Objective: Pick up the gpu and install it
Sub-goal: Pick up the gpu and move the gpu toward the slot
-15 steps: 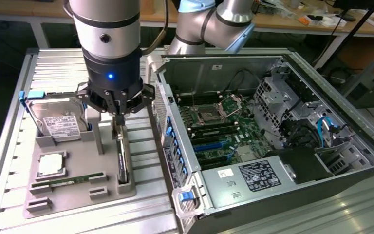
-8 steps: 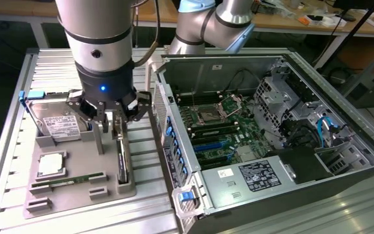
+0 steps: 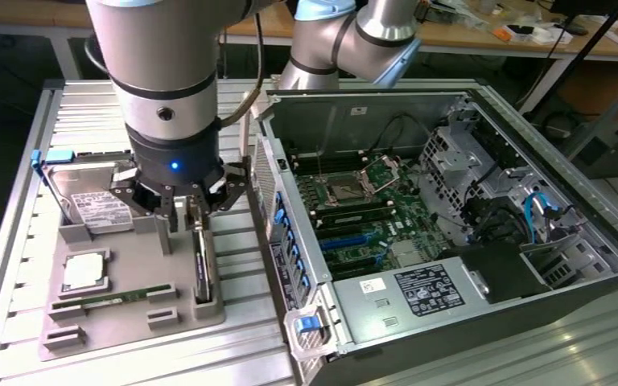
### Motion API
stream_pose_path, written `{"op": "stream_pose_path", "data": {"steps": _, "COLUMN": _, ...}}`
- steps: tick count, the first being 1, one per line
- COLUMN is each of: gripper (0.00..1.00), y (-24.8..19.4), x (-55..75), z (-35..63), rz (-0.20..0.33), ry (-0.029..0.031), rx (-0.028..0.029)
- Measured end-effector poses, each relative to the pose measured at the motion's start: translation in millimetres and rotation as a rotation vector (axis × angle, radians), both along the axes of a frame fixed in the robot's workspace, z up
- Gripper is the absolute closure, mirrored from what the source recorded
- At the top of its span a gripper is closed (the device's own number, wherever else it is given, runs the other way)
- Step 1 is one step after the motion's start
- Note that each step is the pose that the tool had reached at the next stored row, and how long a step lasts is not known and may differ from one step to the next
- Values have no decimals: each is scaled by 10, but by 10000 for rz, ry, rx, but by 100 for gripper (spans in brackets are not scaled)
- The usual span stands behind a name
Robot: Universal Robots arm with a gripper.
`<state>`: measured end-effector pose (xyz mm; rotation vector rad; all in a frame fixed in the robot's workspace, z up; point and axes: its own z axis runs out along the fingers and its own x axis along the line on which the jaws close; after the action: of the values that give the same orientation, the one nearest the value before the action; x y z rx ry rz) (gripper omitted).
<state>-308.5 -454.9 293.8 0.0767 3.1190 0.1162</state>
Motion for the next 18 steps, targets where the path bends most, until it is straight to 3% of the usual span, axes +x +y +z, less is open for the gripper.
{"op": "stream_pose_path", "data": {"steps": 3, "gripper": 58, "y": -82, "x": 0, "z": -55, "rz": 90, "ry": 3, "rx": -1}}
{"op": "stream_pose_path", "data": {"steps": 8, "gripper": 58, "y": -267, "x": 17, "z": -152, "rz": 117, "ry": 3, "rx": 0}}
{"op": "stream_pose_path", "data": {"steps": 13, "gripper": 58, "y": -280, "x": 185, "z": -259, "rz": 110, "ry": 2, "rx": 0}}
{"op": "stream_pose_path", "data": {"steps": 18, "gripper": 58, "y": -242, "x": 129, "z": -343, "rz": 25, "ry": 2, "rx": 0}}
